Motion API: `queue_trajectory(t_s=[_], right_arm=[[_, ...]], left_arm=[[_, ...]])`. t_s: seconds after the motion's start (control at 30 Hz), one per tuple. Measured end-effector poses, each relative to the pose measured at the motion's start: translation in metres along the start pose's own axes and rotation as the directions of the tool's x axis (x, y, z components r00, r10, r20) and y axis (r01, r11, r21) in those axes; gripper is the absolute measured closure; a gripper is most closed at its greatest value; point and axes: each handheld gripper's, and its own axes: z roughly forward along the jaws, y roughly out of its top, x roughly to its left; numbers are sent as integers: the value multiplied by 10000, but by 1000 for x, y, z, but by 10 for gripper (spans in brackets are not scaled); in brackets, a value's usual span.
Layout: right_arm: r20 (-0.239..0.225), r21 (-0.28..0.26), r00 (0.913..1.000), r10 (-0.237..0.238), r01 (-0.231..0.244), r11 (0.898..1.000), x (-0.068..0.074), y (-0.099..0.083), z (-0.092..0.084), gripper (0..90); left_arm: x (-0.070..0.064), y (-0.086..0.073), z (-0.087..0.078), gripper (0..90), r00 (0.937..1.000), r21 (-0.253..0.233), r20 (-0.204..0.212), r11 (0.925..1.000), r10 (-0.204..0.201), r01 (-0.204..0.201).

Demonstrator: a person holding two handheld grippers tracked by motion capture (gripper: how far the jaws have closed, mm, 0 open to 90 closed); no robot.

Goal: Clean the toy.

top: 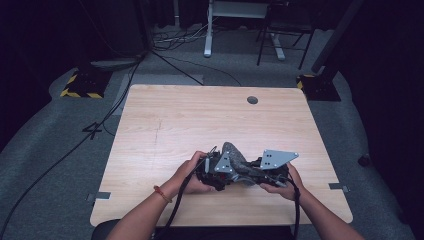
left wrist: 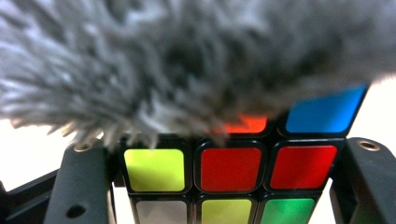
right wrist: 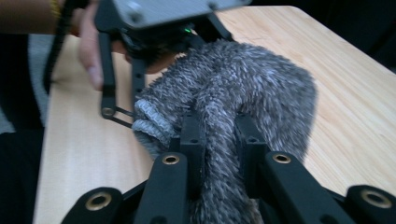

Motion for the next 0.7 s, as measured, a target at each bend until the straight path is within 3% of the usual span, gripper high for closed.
queue_trajectory(t_s=[0.07,0.2,0.37,0.7], right_arm=[[112,140,9999,30,-32,9999,-3,-1,0,773],[584,666,9970,506,-544,9963,-17,-13,3,773],[651,896,9953,719,-775,9929,-23,-20,2,774],[97,44,9999,-64,64,10000,3,2,-1,771]], left_arm=[[0,0,-1,337,10000,-17,-15,10000,33,-33],[0,1,-4,337,10000,-83,-72,10000,-17,17],[2,0,-9,337,9999,-292,-70,9995,-119,117],[0,1,-1,337,10000,1,47,10000,-35,35]])
